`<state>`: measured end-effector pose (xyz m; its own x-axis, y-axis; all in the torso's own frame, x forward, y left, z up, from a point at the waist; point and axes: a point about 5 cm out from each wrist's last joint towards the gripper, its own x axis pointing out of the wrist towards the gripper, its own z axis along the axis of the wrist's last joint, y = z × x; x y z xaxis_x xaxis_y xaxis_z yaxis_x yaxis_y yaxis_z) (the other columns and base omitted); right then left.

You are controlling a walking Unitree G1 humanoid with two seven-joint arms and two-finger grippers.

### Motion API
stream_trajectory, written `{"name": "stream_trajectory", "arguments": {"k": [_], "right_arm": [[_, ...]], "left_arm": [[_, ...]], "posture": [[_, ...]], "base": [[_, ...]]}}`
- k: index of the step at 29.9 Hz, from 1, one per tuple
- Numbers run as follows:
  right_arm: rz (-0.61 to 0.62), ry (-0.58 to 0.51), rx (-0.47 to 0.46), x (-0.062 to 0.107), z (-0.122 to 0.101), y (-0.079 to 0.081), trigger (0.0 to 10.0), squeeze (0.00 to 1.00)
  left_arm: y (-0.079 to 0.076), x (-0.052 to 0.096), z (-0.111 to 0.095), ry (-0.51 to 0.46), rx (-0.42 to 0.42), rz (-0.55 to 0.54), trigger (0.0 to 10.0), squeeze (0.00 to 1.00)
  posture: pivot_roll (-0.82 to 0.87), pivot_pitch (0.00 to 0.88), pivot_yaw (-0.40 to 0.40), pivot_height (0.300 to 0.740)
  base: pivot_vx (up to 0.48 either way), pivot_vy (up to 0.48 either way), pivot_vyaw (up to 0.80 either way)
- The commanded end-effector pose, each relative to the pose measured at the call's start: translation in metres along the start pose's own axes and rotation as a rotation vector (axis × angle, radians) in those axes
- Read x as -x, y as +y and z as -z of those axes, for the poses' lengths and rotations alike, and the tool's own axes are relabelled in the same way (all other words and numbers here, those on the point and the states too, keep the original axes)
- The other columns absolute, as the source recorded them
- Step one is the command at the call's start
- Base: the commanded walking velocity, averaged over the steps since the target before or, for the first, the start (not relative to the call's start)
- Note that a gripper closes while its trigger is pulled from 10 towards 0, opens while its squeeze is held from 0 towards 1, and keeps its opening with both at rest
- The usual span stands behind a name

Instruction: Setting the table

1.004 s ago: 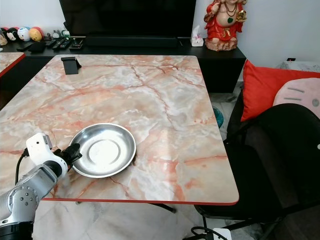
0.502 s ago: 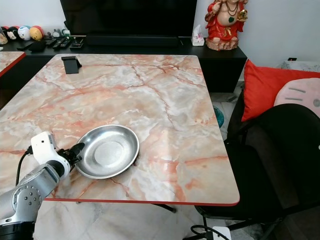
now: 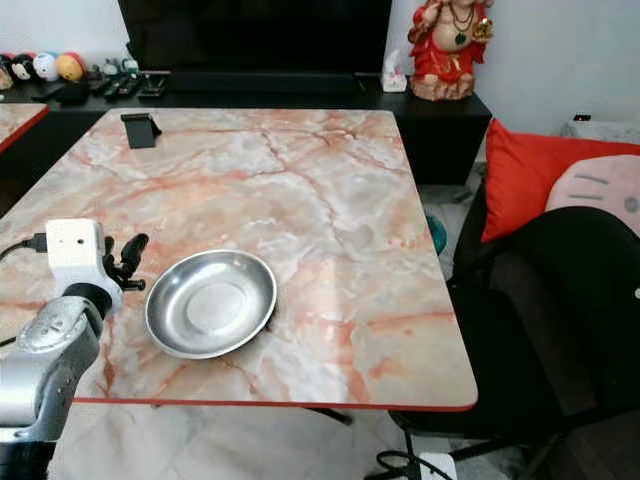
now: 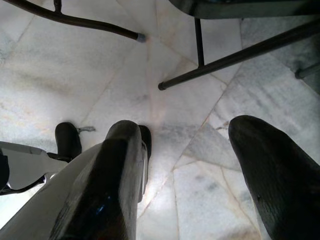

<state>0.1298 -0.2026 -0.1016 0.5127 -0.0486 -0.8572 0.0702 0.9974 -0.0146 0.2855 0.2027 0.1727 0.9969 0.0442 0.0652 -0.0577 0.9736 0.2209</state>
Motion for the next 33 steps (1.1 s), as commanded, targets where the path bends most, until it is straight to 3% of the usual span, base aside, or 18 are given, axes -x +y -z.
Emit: {"name": "stream_trajectory", "arguments": {"k": [1, 6, 9, 10, 18, 33], "right_arm": [[-0.003, -0.013, -0.001, 0.000, -0.002, 0.003, 10.0, 0.00], [0.004, -0.014, -0.005, -0.001, -0.004, -0.001, 10.0, 0.00], [0.007, -0.016, -0.005, -0.001, -0.005, -0.002, 10.0, 0.00], [0.007, -0.017, -0.004, -0.001, -0.005, -0.002, 10.0, 0.00], [0.013, -0.022, -0.001, -0.001, -0.006, -0.004, 10.0, 0.00], [-0.004, -0.035, -0.004, -0.001, -0.006, 0.000, 10.0, 0.00]], "left_arm": [[-0.012, 0.008, 0.004, -0.041, -0.023, 0.039, 10.0, 0.00], [-0.023, 0.022, 0.018, -0.065, 0.036, 0.006, 10.0, 0.00], [-0.030, 0.026, 0.022, -0.076, -0.019, 0.023, 10.0, 0.00], [-0.030, 0.026, 0.022, -0.078, -0.003, 0.018, 10.0, 0.00], [-0.037, 0.024, 0.020, -0.128, 0.001, 0.023, 10.0, 0.00], [-0.034, 0.020, 0.021, -0.142, 0.028, 0.005, 10.0, 0.00]], "posture": [[-0.02, 0.000, 0.001, 0.740], [-0.02, 0.000, -0.003, 0.740], [-0.02, 0.000, -0.008, 0.740], [-0.02, 0.000, -0.007, 0.740], [-0.02, 0.000, -0.011, 0.740], [-0.03, 0.000, 0.011, 0.740]], "base": [[0.000, 0.000, 0.00], [0.000, 0.000, 0.00], [0.000, 0.000, 0.00], [0.000, 0.000, 0.00], [0.000, 0.000, 0.00], [0.000, 0.093, 0.00]]}}
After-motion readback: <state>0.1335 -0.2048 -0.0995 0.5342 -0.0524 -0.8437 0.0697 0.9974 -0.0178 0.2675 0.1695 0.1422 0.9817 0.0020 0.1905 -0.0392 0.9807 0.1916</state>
